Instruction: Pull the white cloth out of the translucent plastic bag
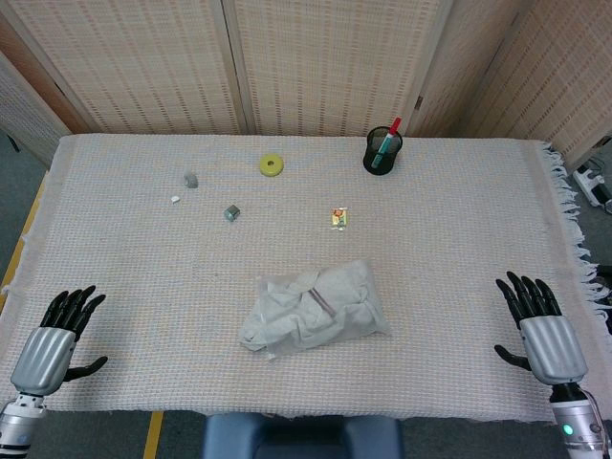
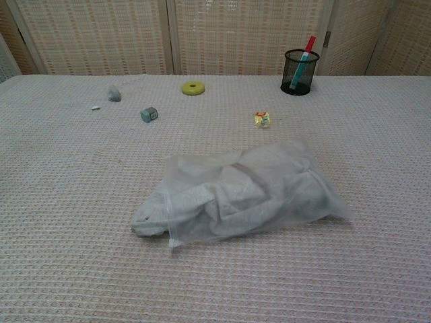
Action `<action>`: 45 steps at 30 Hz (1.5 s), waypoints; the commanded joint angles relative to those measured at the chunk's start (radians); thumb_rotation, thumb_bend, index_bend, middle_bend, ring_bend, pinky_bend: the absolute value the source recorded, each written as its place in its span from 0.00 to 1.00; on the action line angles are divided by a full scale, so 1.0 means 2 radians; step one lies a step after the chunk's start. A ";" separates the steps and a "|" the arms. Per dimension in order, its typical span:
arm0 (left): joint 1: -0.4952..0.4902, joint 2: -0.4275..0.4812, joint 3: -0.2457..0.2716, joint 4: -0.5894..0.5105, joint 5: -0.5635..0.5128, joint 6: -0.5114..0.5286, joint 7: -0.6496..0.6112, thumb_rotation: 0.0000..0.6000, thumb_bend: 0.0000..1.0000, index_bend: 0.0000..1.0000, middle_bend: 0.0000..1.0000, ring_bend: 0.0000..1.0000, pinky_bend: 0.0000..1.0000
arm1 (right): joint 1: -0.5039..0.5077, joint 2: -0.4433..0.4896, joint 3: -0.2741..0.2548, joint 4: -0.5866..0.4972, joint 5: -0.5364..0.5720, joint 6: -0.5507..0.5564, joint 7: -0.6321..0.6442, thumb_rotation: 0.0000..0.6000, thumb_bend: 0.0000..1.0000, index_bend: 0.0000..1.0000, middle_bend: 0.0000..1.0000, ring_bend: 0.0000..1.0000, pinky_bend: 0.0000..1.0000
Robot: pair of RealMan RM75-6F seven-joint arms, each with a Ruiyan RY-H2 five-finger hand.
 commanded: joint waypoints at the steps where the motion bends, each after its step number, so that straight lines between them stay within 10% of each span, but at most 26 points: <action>1: -0.001 -0.003 0.002 0.003 0.006 0.002 -0.005 1.00 0.16 0.15 0.08 0.00 0.05 | 0.000 0.001 0.000 -0.001 0.000 0.000 0.001 1.00 0.06 0.00 0.00 0.00 0.00; 12: -0.008 -0.042 0.036 0.022 0.049 -0.007 -0.076 1.00 0.19 0.26 0.08 0.00 0.05 | -0.005 0.001 -0.004 -0.004 -0.014 0.013 0.003 1.00 0.06 0.00 0.00 0.00 0.00; 22: -0.005 -0.176 0.045 0.129 0.092 0.034 -0.129 1.00 0.32 0.49 0.10 0.00 0.05 | -0.006 -0.002 -0.007 -0.004 -0.020 0.014 -0.003 1.00 0.06 0.00 0.00 0.00 0.00; 45: -0.042 -0.379 0.001 0.257 0.071 0.040 -0.075 1.00 0.25 0.46 0.10 0.00 0.04 | -0.004 0.000 -0.009 -0.005 -0.017 0.004 -0.006 1.00 0.06 0.00 0.00 0.00 0.00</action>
